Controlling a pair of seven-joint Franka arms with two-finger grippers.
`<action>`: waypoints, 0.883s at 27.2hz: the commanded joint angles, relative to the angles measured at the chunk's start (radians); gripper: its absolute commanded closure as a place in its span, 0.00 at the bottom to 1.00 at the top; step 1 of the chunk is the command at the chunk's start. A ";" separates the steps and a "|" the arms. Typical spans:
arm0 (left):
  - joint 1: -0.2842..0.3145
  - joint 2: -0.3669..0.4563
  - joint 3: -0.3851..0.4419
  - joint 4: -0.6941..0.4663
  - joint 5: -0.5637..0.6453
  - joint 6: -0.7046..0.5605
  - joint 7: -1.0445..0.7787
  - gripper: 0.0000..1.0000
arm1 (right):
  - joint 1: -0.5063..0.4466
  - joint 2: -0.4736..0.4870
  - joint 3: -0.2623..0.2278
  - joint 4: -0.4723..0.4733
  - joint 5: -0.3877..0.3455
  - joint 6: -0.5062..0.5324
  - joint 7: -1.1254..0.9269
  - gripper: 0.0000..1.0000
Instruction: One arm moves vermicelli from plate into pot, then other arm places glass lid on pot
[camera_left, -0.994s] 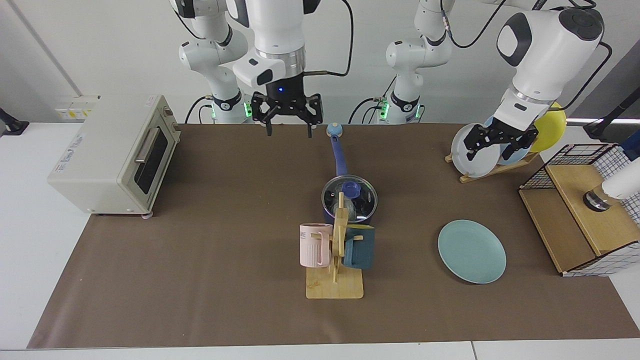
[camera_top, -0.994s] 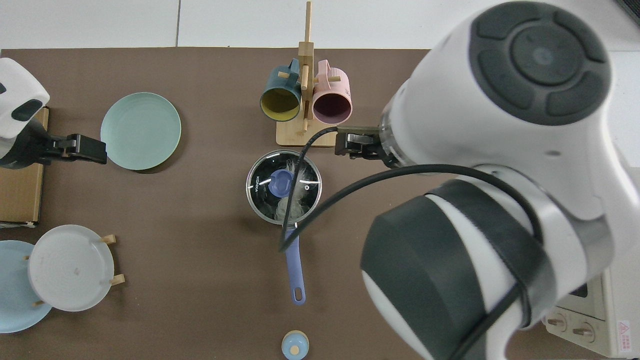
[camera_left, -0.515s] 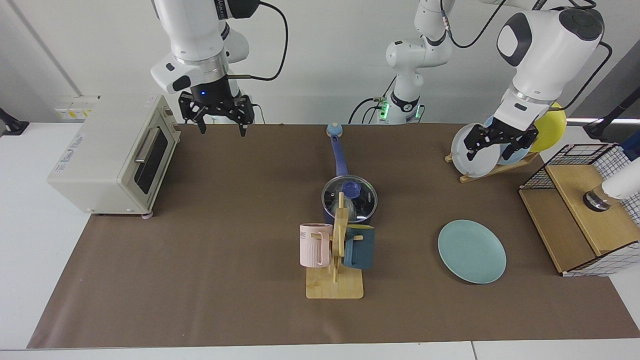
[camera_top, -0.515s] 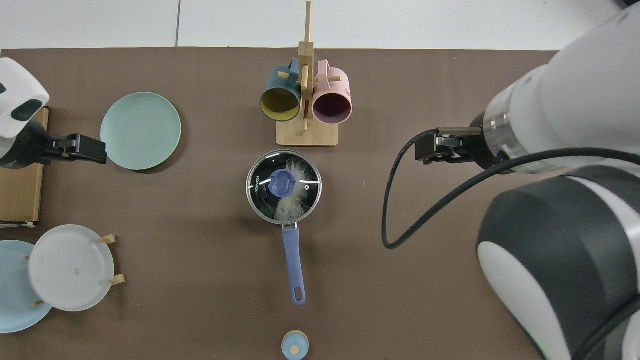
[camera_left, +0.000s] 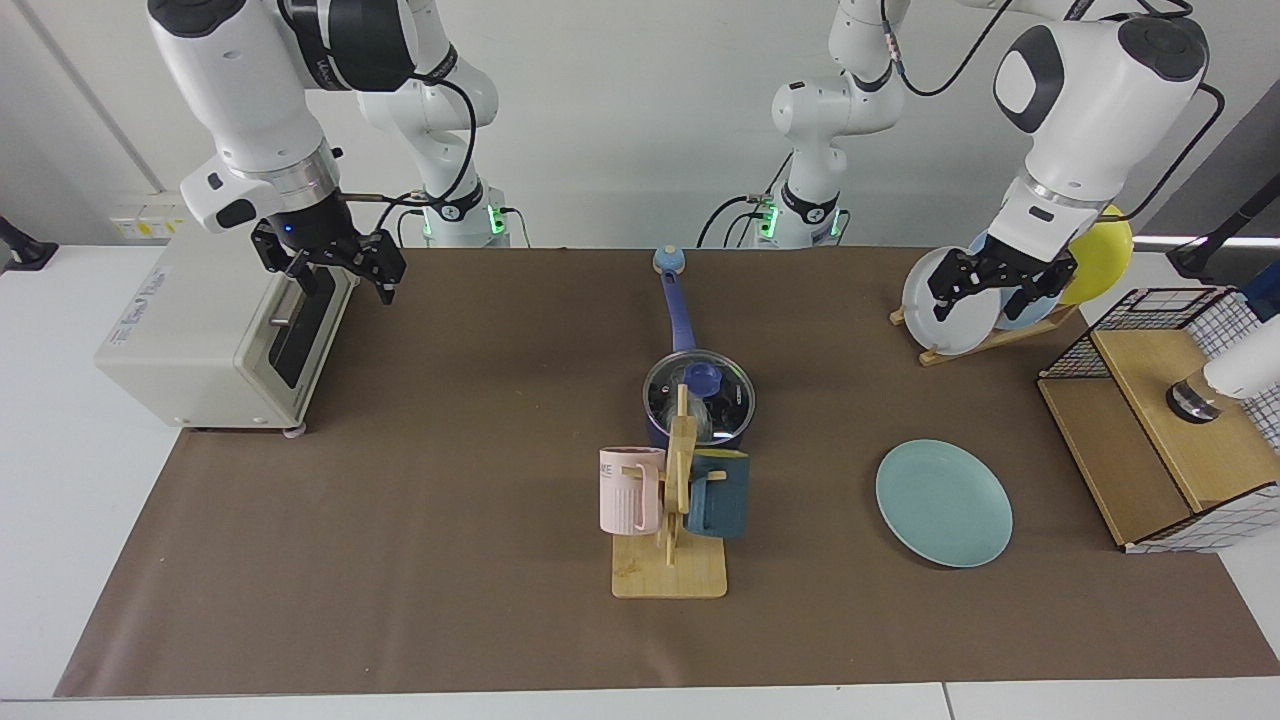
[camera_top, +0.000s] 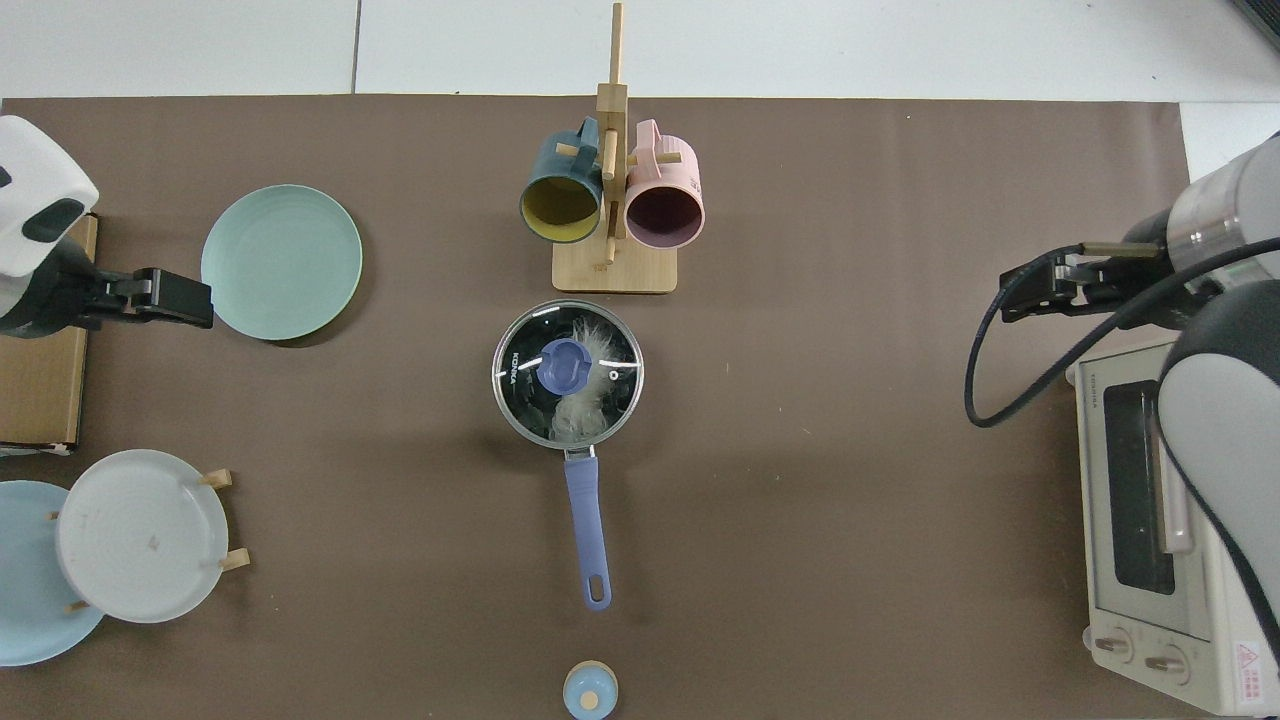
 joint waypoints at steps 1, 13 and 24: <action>0.000 -0.016 0.003 -0.010 0.011 -0.009 0.011 0.00 | -0.052 -0.105 0.012 -0.197 -0.001 0.131 -0.079 0.00; 0.000 -0.016 0.003 -0.010 0.011 -0.009 0.011 0.00 | -0.085 -0.134 0.014 -0.284 0.014 0.180 -0.119 0.00; 0.000 -0.016 0.003 -0.010 0.012 -0.009 0.011 0.00 | -0.075 -0.119 0.014 -0.255 0.019 0.172 -0.114 0.00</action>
